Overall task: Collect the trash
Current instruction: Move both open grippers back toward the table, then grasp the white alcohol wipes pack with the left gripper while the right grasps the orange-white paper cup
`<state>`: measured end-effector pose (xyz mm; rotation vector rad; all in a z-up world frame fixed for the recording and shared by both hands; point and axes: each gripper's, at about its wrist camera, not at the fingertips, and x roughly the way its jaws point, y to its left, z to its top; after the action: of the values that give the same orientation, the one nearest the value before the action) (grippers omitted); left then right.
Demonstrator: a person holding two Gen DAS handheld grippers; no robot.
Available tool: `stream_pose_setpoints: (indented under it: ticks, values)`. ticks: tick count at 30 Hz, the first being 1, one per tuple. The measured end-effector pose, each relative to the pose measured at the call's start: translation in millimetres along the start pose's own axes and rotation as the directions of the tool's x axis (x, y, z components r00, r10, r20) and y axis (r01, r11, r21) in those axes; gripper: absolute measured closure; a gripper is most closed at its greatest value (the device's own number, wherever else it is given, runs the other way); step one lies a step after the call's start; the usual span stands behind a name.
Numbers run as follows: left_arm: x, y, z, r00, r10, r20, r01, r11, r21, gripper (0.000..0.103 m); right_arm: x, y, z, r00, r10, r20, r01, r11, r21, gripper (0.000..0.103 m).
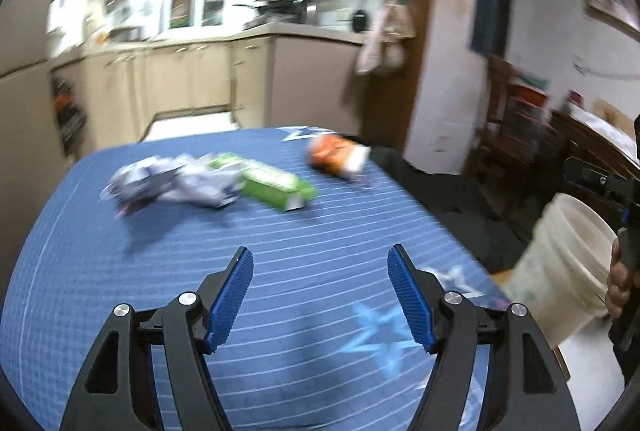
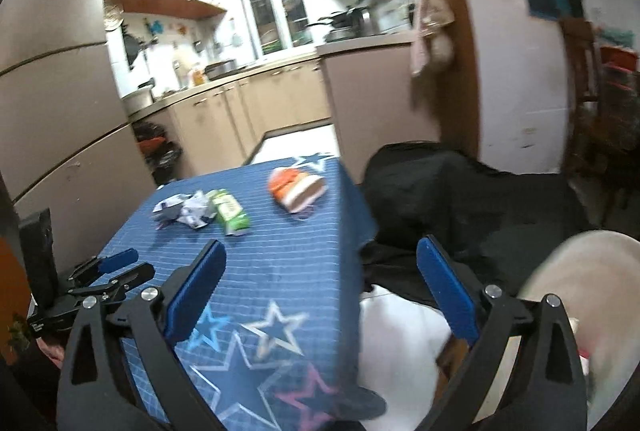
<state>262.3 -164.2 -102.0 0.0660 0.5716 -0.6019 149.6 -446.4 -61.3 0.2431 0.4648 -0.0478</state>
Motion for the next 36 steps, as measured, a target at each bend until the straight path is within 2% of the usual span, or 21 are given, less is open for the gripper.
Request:
stream_pose_setpoints:
  ticks: [5, 7, 9, 12, 14, 16, 19, 21, 25, 27, 31, 32, 33, 35, 36]
  values:
    - [-8.8, 41.2, 1.2, 0.997, 0.068, 0.022, -0.068, 0.997, -0.030, 0.029, 72.2, 22.0, 21.1, 0.998, 0.032, -0.050, -0.037, 0.995, -0.094, 0.009]
    - [-8.1, 56.8, 7.1, 0.995, 0.098, 0.028, -0.097, 0.995, -0.031, 0.027, 114.4, 31.4, 29.6, 0.996, -0.001, -0.088, -0.015, 0.982, -0.189, 0.006]
    - [-2.8, 76.4, 15.4, 0.990, 0.138, 0.022, -0.138, 0.990, -0.031, 0.027, 148.0, 34.8, 33.9, 0.990, -0.017, -0.140, -0.016, 0.973, -0.229, 0.006]
    - [9.0, 98.2, 28.3, 0.984, 0.178, 0.001, -0.178, 0.984, -0.019, 0.026, 199.5, 27.4, 40.9, 0.973, 0.030, -0.229, -0.065, 0.987, -0.147, 0.006]
    - [20.1, 111.2, 36.1, 0.979, 0.202, -0.024, -0.202, 0.979, 0.000, 0.024, 220.7, 23.5, 43.5, 0.965, 0.045, -0.259, -0.074, 0.992, -0.102, 0.006]
    - [33.8, 126.2, 46.9, 0.980, 0.196, -0.043, -0.195, 0.981, 0.016, 0.024, 244.8, 21.3, 48.1, 0.955, 0.040, -0.293, -0.065, 0.995, -0.075, 0.006]
    - [54.2, 152.4, 66.1, 0.981, 0.179, -0.073, -0.181, 0.983, -0.016, 0.023, 267.4, 26.0, 55.0, 0.939, 0.047, -0.341, -0.084, 0.992, -0.094, 0.006]
    - [62.8, 168.1, 78.9, 0.986, 0.150, -0.079, -0.154, 0.986, -0.057, 0.020, 282.2, 30.8, 59.7, 0.931, 0.018, -0.364, -0.071, 0.989, -0.131, 0.006]
    - [100.1, 207.4, 102.9, 0.983, 0.132, -0.128, -0.156, 0.967, -0.204, 0.018, 306.3, 34.6, 68.3, 0.919, 0.007, -0.395, -0.074, 0.985, -0.156, 0.005]
    - [121.0, 219.4, 109.7, 0.977, 0.137, -0.162, -0.175, 0.952, -0.251, 0.018, 317.0, 31.9, 68.8, 0.910, -0.001, -0.415, -0.066, 0.987, -0.147, 0.005]
    - [168.7, 229.2, 114.9, 0.959, 0.135, -0.249, -0.202, 0.942, -0.269, 0.018, 327.2, 33.6, 58.6, 0.886, -0.023, -0.463, -0.057, 0.986, -0.159, 0.006]
    - [178.1, 229.5, 115.3, 0.950, 0.151, -0.272, -0.222, 0.942, -0.253, 0.018, 327.1, 36.2, 54.2, 0.881, -0.028, -0.472, -0.059, 0.984, -0.169, 0.006]
    - [185.3, 229.1, 114.7, 0.933, 0.219, -0.285, -0.285, 0.934, -0.216, 0.018, 327.8, 38.0, 50.9, 0.878, -0.033, -0.478, -0.061, 0.982, -0.178, 0.006]
    - [188.9, 234.3, 111.6, 0.931, 0.221, -0.290, -0.293, 0.928, -0.231, 0.017, 322.4, 48.0, 43.8, 0.887, -0.065, -0.457, -0.054, 0.969, -0.242, 0.010]
    - [186.5, 237.0, 110.8, 0.933, 0.207, -0.294, -0.284, 0.925, -0.253, 0.018, 319.6, 50.5, 42.8, 0.890, -0.046, -0.454, -0.071, 0.969, -0.237, 0.019]
